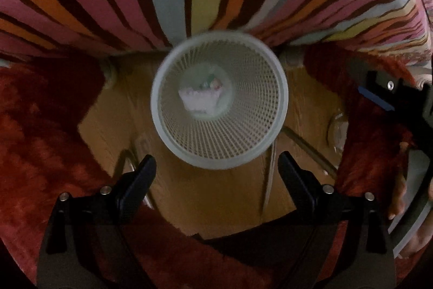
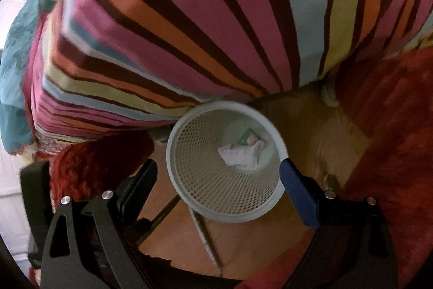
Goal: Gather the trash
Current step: 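Raise both tools away from the wastebasket back toward the bed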
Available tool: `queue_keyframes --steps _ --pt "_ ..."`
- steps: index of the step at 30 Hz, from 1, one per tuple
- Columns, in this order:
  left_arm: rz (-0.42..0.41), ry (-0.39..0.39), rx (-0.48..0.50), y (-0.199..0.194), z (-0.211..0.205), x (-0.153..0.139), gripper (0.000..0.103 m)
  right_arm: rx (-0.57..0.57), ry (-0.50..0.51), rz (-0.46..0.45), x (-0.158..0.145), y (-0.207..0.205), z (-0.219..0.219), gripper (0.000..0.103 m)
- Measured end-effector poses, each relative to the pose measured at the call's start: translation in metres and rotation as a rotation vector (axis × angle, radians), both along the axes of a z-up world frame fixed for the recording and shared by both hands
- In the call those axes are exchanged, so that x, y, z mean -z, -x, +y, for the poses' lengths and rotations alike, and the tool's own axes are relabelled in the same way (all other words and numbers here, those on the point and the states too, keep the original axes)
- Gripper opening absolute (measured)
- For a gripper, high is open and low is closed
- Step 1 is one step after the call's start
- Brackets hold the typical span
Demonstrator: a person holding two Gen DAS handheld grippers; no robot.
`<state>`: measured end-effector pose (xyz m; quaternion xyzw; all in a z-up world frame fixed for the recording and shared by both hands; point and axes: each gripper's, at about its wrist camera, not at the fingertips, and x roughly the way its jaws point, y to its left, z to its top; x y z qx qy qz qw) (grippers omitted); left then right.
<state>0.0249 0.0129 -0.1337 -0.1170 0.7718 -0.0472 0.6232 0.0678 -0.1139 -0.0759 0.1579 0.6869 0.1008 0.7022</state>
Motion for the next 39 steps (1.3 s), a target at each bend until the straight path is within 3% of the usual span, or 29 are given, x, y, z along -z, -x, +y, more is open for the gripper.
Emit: queue_keyframes --steps 4,10,19,25,39 --pt "-0.121 -0.061 0.001 -0.003 0.001 -0.026 0.089 -0.023 0.027 -0.141 -0.031 -0.003 0.002 0.087" --pt "-0.411 -0.176 0.049 -0.009 -0.004 -0.073 0.089 -0.063 0.069 -0.34 -0.071 -0.003 0.007 0.087" --pt "-0.643 -0.175 -0.012 -0.011 0.004 -0.114 0.089 -0.105 0.049 -0.515 -0.102 -0.001 0.01 0.087" --pt "-0.706 -0.227 0.011 -0.014 0.007 -0.125 0.089 -0.072 0.069 -0.569 -0.114 -0.004 0.0 0.087" --pt "-0.74 -0.163 -0.006 -0.033 0.012 -0.128 0.089 -0.023 0.083 -0.606 -0.123 -0.019 -0.013 0.087"
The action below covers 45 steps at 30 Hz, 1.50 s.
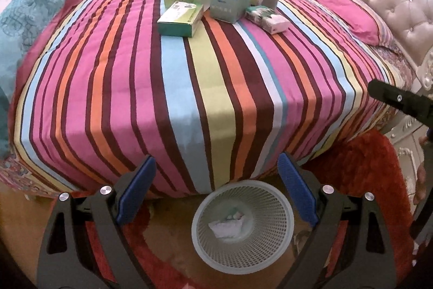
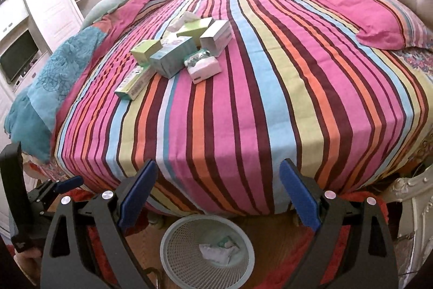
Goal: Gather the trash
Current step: 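Raise both tools away from the wastebasket back toward the bed, then grasp the Vitamin E capsule box with the left tool while the right tool grasps another yuzhu tissue pack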
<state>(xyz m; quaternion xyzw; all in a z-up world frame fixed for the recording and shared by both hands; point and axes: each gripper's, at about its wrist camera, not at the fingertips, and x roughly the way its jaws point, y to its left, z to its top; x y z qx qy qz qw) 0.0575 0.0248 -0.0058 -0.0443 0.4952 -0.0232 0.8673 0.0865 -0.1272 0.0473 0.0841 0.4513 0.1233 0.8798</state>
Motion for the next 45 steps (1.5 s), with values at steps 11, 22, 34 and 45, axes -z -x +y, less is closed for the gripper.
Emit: queue_keyframes --steps 11,22,34,45 --pt "-0.018 0.018 -0.054 -0.018 0.017 -0.003 0.089 -0.019 0.025 0.004 0.005 -0.015 0.007 0.087" --pt "-0.028 -0.012 -0.031 -0.053 0.019 -0.008 0.089 -0.084 0.056 -0.014 -0.001 -0.049 0.024 0.087" --pt "-0.04 -0.006 -0.043 -0.105 0.035 -0.01 0.089 -0.137 0.102 -0.024 0.003 -0.09 0.042 0.087" --pt "-0.012 -0.014 -0.038 -0.154 0.046 0.001 0.089 -0.166 0.129 -0.014 0.016 -0.132 0.055 0.087"
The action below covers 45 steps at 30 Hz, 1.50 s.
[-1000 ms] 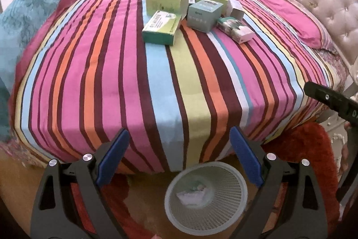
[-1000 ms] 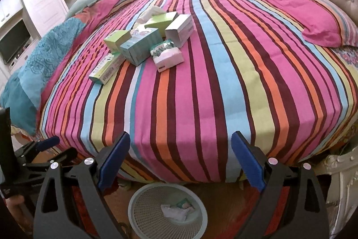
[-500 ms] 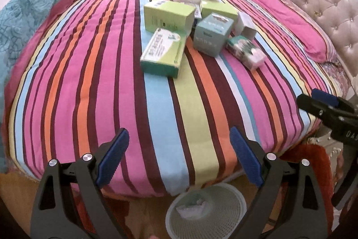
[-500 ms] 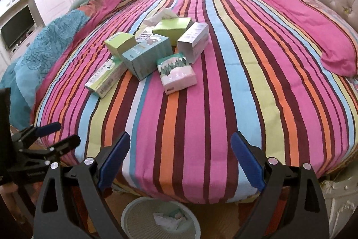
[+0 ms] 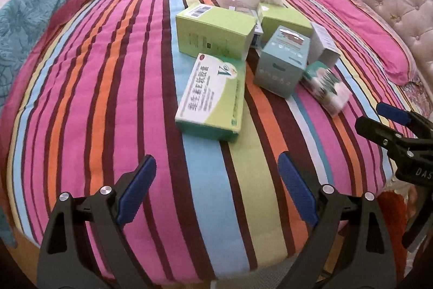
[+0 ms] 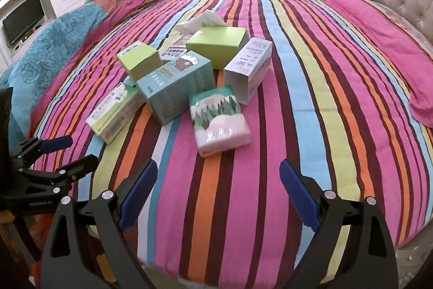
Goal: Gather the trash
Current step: 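Grasp the Vitamin E capsule box with the left tool while the right tool grasps another yuzhu tissue pack, then carry the Vitamin E box with the left tool while the right tool carries the tissue pack to the wastebasket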
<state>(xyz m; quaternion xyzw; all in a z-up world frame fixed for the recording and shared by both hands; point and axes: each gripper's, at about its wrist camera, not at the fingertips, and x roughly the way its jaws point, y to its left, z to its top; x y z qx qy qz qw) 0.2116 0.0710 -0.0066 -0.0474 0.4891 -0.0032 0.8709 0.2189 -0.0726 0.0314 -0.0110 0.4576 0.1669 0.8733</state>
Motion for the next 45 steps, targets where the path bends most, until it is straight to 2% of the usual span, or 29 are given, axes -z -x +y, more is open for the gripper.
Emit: queue_keyframes --steps 13,26,27,28,29,30,31,32,38,45 --pt "0.032 -0.008 -0.004 -0.049 0.008 0.014 0.089 -0.021 0.021 0.05 0.019 -0.038 0.012 0.087" --pt "0.025 -0.089 0.004 -0.072 0.004 0.021 0.088 -0.041 0.088 0.045 0.032 -0.055 0.027 0.086" --pt "0.022 -0.094 0.004 -0.072 0.003 0.021 0.082 -0.042 0.094 0.042 0.033 -0.055 0.028 0.085" --pt "0.018 -0.098 0.002 -0.071 0.003 0.021 0.079 -0.041 0.1 0.037 0.032 -0.055 0.029 0.078" --pt "0.015 -0.101 -0.002 -0.072 0.003 0.02 0.071 -0.037 0.109 0.033 0.032 -0.055 0.029 0.075" --pt "0.011 -0.104 -0.014 -0.071 0.004 0.019 0.057 -0.034 0.113 0.031 0.031 -0.055 0.029 0.064" --pt "0.009 -0.115 -0.027 -0.07 0.006 0.018 0.052 -0.029 0.109 0.032 0.029 -0.054 0.028 0.052" --pt "0.011 -0.104 -0.036 -0.07 0.008 0.017 0.053 -0.024 0.103 0.036 0.028 -0.056 0.027 0.048" --pt "0.007 -0.043 -0.06 -0.063 0.015 0.007 0.053 -0.015 0.043 0.048 0.017 -0.046 0.015 0.048" --pt "-0.018 -0.027 -0.054 -0.035 0.007 -0.006 0.053 0.016 0.024 0.057 0.01 -0.026 -0.002 0.048"
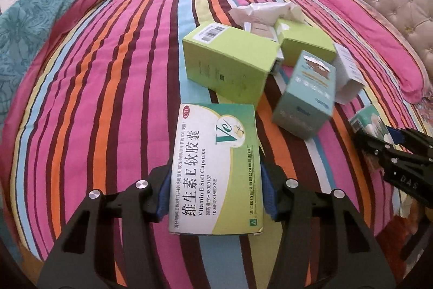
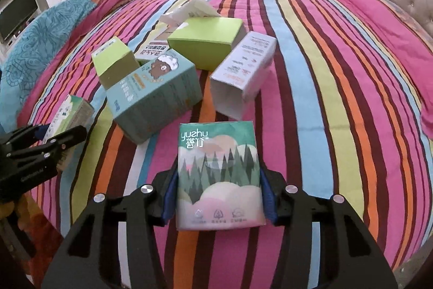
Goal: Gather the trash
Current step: 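Carry the Vitamin E box with the left tool while the right tool carries the tissue pack to the wastebasket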
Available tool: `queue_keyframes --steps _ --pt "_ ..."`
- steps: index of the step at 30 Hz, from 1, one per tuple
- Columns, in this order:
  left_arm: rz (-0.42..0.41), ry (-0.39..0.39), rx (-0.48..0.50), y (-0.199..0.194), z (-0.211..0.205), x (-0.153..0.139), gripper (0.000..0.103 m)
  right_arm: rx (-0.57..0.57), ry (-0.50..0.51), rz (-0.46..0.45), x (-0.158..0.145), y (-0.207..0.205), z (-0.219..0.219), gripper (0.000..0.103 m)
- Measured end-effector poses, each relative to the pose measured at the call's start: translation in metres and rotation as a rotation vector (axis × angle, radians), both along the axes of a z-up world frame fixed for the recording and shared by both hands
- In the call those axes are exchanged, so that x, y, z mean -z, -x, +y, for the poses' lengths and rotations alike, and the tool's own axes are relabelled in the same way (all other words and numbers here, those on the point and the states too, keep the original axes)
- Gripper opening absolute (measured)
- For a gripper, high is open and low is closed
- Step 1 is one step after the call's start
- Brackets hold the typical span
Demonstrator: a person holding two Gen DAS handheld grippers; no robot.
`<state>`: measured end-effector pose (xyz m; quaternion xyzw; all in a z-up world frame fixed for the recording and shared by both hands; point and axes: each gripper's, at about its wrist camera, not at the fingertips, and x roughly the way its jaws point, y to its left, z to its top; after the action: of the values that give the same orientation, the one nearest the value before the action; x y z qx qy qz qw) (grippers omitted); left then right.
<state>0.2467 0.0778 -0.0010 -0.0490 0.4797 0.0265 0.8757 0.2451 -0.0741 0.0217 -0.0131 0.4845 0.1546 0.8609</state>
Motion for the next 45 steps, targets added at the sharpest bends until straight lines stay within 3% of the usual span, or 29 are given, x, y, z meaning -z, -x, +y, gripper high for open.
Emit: queue_keyframes --steps 6,21,36,45 --pt "-0.019 0.044 0.001 0.037 -0.005 -0.01 0.053 0.035 -0.064 -0.003 -0.014 0.022 -0.012 0.048" --pt "-0.055 0.019 0.052 0.116 -0.024 -0.027 0.053 0.035 -0.101 -0.016 -0.031 0.088 -0.024 0.048" --pt "0.028 0.037 0.104 0.189 -0.044 -0.001 0.053 0.041 -0.124 0.045 -0.025 0.145 -0.027 0.048" --pt "0.111 0.075 0.163 0.214 -0.067 0.019 0.053 0.043 -0.166 0.163 -0.001 0.176 -0.026 0.048"
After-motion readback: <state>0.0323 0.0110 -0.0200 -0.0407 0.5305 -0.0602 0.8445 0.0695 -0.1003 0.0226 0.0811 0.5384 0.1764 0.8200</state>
